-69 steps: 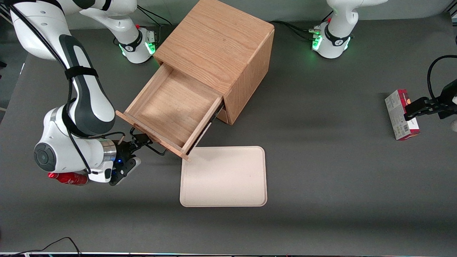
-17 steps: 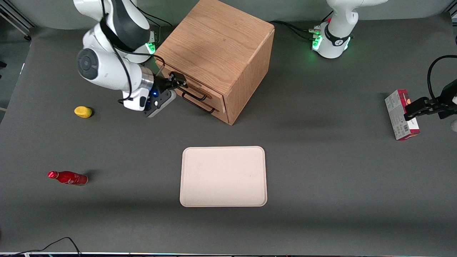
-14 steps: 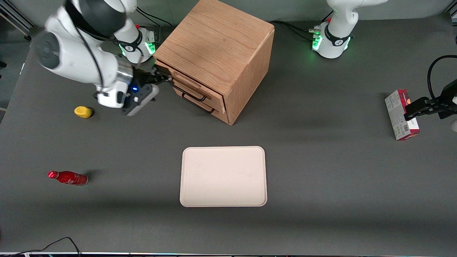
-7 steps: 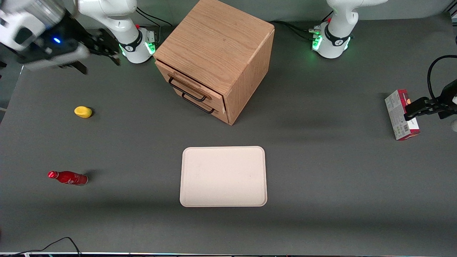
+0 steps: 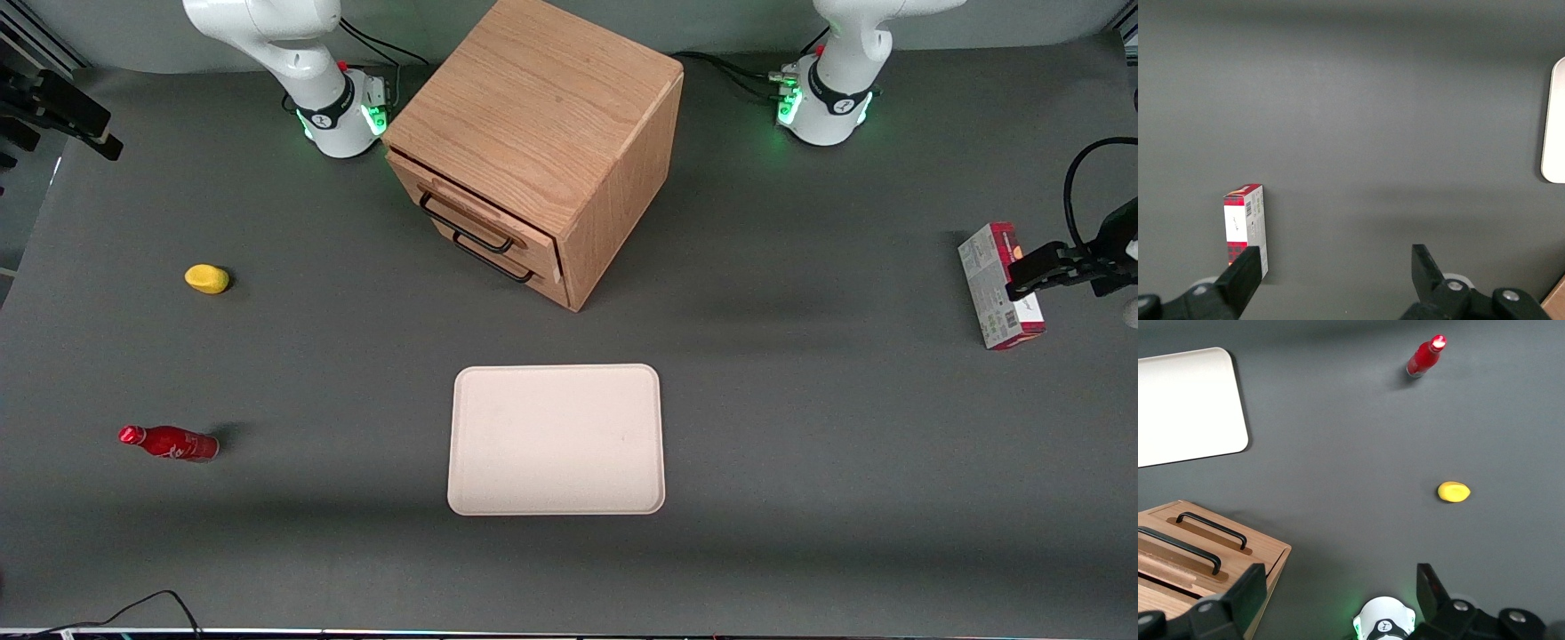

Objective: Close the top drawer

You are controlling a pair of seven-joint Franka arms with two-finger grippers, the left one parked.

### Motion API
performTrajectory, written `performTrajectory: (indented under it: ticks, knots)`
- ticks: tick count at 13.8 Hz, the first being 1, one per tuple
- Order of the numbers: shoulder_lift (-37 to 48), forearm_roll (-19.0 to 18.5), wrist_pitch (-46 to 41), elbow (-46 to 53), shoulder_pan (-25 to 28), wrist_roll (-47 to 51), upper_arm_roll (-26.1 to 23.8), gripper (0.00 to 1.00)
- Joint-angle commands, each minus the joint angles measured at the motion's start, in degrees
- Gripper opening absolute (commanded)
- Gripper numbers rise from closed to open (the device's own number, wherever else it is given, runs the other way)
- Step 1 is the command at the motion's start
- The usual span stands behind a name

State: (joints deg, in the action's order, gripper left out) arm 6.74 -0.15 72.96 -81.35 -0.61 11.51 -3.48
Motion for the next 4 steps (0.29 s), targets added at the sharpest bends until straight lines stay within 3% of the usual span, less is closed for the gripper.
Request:
performTrajectory:
  ticks: [1,4]
  knots:
    - [-0.23,1.29,1.04,-0.83,0.7,1.85,-0.12,1.0]
    - [-2.34,0.77,0.96,1.45,1.05,2.2,-0.21,1.0]
